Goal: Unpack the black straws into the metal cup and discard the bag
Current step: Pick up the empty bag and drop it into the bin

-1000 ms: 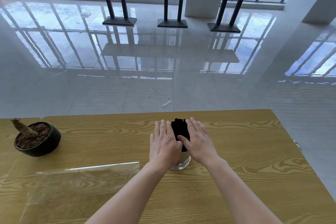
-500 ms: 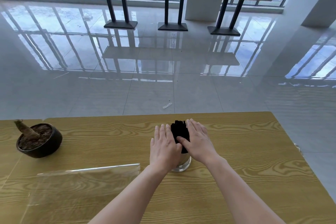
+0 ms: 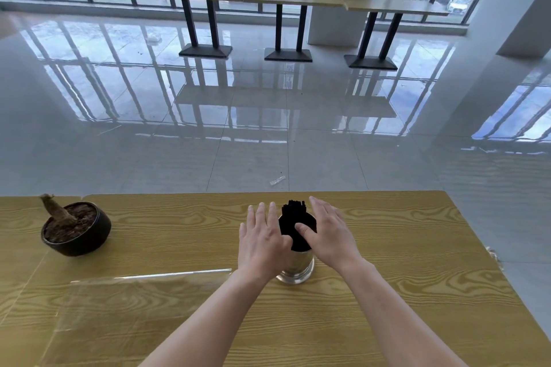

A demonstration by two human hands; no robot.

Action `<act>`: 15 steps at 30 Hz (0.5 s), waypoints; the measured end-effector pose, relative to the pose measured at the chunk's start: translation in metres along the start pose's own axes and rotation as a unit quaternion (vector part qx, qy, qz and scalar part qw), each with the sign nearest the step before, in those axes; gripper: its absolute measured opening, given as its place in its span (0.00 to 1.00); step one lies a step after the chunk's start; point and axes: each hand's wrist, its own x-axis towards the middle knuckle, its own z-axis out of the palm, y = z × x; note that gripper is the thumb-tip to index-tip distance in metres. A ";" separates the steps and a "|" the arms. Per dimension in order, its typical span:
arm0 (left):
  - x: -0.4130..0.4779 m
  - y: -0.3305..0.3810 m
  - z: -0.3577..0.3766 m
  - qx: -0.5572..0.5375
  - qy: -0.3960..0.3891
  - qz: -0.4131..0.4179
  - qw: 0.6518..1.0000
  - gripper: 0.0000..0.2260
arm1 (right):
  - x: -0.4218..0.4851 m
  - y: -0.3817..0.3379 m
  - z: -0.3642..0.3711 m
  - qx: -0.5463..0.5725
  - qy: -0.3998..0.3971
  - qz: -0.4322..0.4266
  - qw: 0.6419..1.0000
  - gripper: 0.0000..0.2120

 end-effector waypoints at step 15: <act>-0.082 -0.068 -0.044 0.121 0.104 -0.029 0.987 0.33 | -0.039 -0.081 0.016 0.008 0.048 -0.212 0.976 0.19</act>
